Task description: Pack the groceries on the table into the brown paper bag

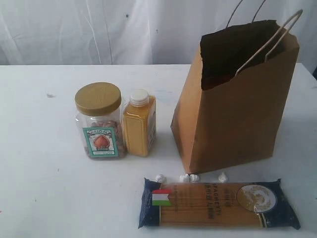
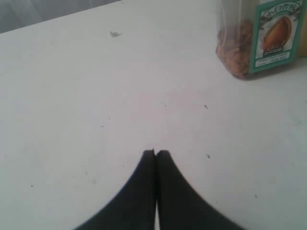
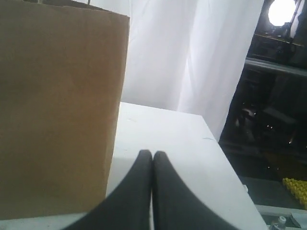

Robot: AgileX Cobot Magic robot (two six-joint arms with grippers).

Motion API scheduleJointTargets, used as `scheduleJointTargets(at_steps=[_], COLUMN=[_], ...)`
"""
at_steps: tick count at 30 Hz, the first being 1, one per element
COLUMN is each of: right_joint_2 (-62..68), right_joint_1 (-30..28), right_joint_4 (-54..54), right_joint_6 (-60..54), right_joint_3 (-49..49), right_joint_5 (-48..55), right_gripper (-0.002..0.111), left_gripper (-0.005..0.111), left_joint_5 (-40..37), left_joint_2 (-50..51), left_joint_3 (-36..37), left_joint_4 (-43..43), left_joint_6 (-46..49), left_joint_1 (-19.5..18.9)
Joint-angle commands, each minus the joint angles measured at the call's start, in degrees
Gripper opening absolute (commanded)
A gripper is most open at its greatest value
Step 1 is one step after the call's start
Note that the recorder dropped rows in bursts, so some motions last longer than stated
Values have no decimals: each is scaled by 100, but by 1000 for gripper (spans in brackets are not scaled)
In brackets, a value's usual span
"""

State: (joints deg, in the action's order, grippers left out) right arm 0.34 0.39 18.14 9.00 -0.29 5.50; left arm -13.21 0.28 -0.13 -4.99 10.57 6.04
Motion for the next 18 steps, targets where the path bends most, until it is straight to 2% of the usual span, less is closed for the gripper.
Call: scheduleJointTargets(at_steps=[1, 4, 10, 14, 18], right_joint_2=[-34, -34, -34, -34, -34], right_joint_1=[-39, -39, -39, -39, -39], right_joint_4=[-427, -787, -852, -1814, -1903], right_joint_6=[24, 24, 24, 24, 24], right_joint_3=[29, 29, 29, 29, 29], right_joint_5=[123, 123, 132, 393, 628], right_gripper=[0, 0, 0, 0, 0], left_gripper=[0, 0, 0, 0, 0], left_joint_5=[0, 0, 0, 0, 0], left_joint_2=[-28, -28, -28, -28, -28], left_joint_3=[13, 13, 13, 13, 13], left_joint_4=[-48, -48, -48, -48, -48], left_joint_6=[-2, -2, -2, -2, -2], left_joint_1=[-13, -13, -13, -13, -13])
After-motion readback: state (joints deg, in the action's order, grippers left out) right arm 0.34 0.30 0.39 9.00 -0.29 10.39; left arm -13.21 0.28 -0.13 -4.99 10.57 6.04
